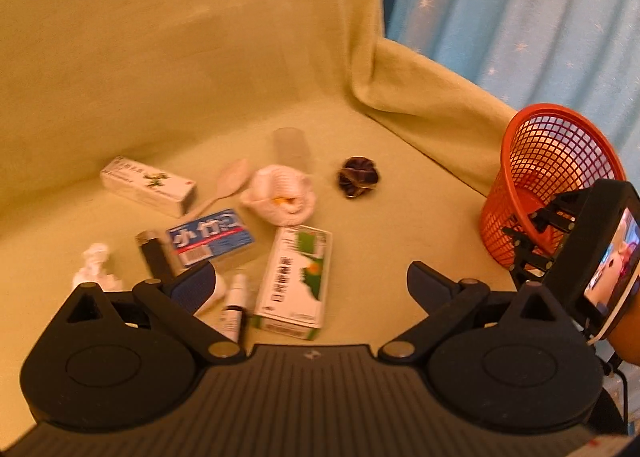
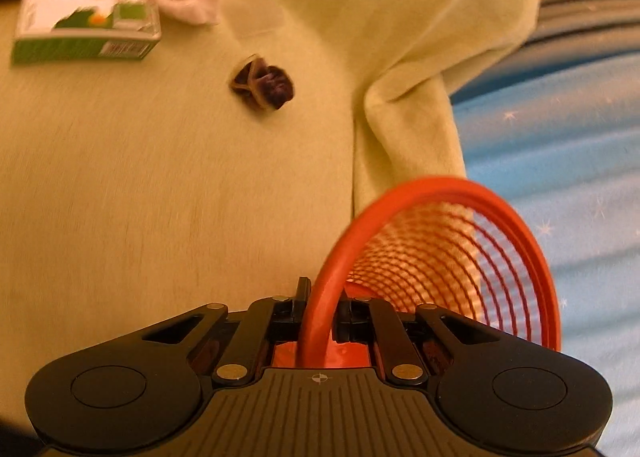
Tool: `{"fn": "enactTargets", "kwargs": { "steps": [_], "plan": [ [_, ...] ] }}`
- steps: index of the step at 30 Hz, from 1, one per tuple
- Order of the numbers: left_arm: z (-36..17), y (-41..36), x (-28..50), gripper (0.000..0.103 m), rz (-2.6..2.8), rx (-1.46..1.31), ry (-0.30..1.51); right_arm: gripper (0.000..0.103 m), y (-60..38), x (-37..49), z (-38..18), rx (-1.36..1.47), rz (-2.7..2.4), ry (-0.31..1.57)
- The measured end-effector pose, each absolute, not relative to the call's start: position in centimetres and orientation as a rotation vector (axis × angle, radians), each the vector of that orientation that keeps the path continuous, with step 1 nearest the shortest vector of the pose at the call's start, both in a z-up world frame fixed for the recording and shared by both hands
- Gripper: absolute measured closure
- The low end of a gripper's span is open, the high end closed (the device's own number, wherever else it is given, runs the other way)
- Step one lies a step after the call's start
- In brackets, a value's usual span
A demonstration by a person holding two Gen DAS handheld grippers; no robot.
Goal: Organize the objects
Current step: 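Lift the wastebasket by its rim and set it on the sofa seat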
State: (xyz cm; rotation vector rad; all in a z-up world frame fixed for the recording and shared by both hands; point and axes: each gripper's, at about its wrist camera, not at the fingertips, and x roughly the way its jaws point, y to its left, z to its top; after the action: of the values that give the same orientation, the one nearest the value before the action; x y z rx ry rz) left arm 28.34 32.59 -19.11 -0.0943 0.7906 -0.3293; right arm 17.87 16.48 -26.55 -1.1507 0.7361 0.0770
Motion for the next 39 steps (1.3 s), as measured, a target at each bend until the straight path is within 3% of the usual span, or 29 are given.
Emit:
{"fn": "enactTargets", "kwargs": {
  "steps": [14,23,27,39],
  "plan": [
    [-20.0,34.3,29.6,0.003,-0.353,-0.132,0.788,0.100,17.2,16.7,-28.1,-1.298,0.098,0.687],
    [-20.0,33.5,29.1,0.003,-0.403,-0.134,0.782,0.099,15.7,14.5,-25.0,-1.228,0.078,0.825],
    [-19.9,33.6,28.9,0.003,-0.404,-0.140,0.780,0.099,16.4,15.7,-26.3,-1.151,0.068,0.879],
    [-20.5,35.8,29.3,0.003,-0.348,-0.135,0.797,0.099,17.6,19.2,-27.9,-0.687,-0.188,0.723]
  ]
}}
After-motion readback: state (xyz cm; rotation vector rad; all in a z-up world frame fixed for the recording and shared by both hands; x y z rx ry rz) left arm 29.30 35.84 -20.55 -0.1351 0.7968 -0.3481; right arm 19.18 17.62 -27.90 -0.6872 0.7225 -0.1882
